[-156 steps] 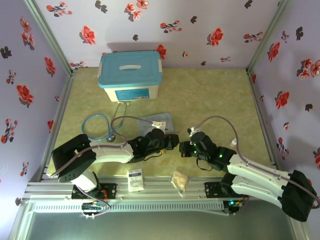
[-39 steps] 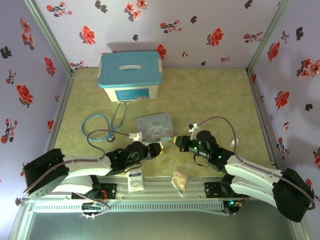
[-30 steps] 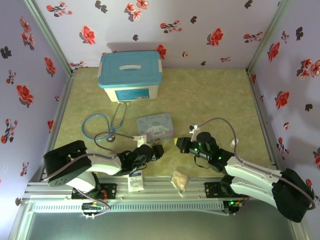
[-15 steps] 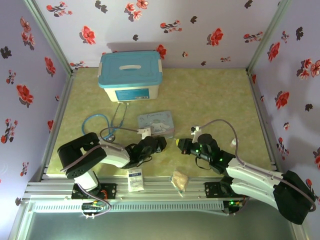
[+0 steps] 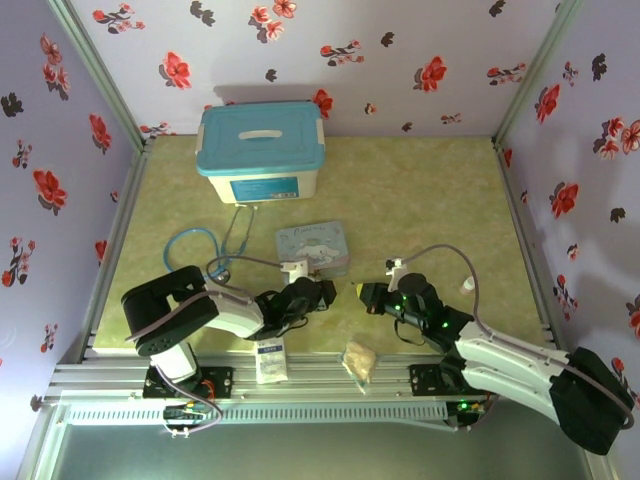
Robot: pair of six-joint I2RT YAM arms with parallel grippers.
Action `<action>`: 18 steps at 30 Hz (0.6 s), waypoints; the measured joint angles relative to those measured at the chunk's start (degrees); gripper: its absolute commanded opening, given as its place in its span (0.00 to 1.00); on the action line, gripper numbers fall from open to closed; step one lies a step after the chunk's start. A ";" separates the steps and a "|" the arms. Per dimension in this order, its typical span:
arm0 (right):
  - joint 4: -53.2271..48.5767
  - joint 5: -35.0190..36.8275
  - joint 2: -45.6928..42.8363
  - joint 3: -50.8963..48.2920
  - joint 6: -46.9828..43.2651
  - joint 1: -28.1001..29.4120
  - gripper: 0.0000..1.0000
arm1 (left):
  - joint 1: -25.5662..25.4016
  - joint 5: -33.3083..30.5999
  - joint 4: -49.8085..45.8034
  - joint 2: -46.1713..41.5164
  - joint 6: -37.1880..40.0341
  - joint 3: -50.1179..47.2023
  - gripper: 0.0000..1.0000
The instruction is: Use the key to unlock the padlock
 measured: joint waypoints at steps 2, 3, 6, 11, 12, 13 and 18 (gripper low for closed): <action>-0.24 0.20 -0.22 -0.02 0.00 0.00 0.00 | -0.33 -0.02 0.02 0.00 -0.17 -0.11 0.32; -0.35 0.22 -0.22 -0.04 0.00 0.00 0.00 | -0.46 -0.02 0.00 0.00 -0.24 -0.11 0.32; -0.46 0.22 -0.15 -0.33 0.00 0.00 0.00 | -0.72 -0.07 -0.46 0.00 -0.37 -0.02 0.28; -0.31 0.20 0.92 -0.66 0.11 0.00 0.00 | -0.92 -0.37 -1.05 0.35 -1.09 0.17 0.24; -0.04 0.20 1.20 -0.70 0.20 0.00 0.00 | -1.14 -0.96 -0.66 0.61 -1.38 0.17 0.23; 0.07 0.20 1.44 -0.74 0.24 0.00 0.00 | -1.36 -1.40 -0.07 0.90 -1.62 0.15 0.23; 1.36 0.17 3.28 -0.83 0.94 0.00 0.00 | -1.68 -2.16 3.10 1.75 -3.32 -0.55 0.13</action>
